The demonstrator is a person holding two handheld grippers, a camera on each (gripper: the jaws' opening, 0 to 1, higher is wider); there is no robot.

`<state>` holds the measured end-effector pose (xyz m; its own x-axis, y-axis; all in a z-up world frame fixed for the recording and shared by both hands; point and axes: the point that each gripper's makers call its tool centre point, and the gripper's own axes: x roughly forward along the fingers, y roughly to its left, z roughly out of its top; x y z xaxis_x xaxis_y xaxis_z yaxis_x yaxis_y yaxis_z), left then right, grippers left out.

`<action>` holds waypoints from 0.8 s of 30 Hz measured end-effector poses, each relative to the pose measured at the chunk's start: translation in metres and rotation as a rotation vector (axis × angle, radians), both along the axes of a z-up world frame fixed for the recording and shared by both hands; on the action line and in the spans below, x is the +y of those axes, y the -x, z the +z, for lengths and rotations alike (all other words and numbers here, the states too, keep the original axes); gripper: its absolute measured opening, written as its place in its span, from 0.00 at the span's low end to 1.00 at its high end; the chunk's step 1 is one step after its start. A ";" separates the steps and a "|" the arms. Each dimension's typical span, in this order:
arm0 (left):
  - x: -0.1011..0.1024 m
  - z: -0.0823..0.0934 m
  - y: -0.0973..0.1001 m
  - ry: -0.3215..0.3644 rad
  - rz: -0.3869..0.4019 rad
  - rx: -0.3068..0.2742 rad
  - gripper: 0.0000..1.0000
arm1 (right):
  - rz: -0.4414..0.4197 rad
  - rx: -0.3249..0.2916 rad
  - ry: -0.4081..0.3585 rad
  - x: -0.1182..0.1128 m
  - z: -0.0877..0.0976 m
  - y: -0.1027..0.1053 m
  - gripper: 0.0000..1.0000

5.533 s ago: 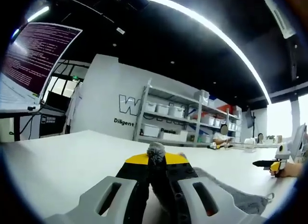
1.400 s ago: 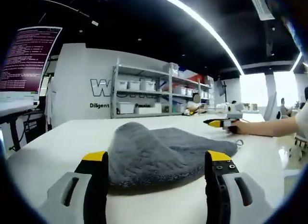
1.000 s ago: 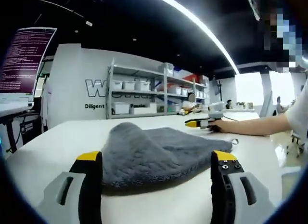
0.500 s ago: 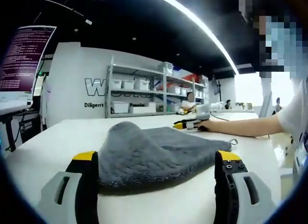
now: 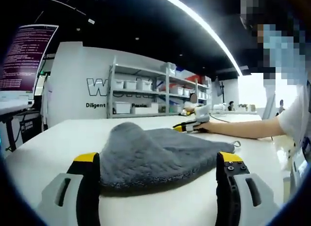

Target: Open the folded towel by lifting each exposed corner and separating the folded layers until the towel lies flat within the target outline without major curled edges

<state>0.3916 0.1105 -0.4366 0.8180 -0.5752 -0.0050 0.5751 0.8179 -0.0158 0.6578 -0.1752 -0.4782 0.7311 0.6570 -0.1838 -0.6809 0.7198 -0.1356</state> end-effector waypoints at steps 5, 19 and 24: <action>0.000 0.000 -0.001 -0.002 0.003 0.001 0.97 | -0.006 0.050 -0.032 0.003 -0.002 -0.002 0.21; 0.002 -0.001 -0.005 -0.005 0.011 0.003 0.96 | 0.025 0.130 -0.053 0.007 -0.006 0.001 0.05; 0.003 -0.001 -0.006 -0.007 0.014 0.002 0.95 | 0.031 0.150 -0.062 0.006 -0.007 0.002 0.02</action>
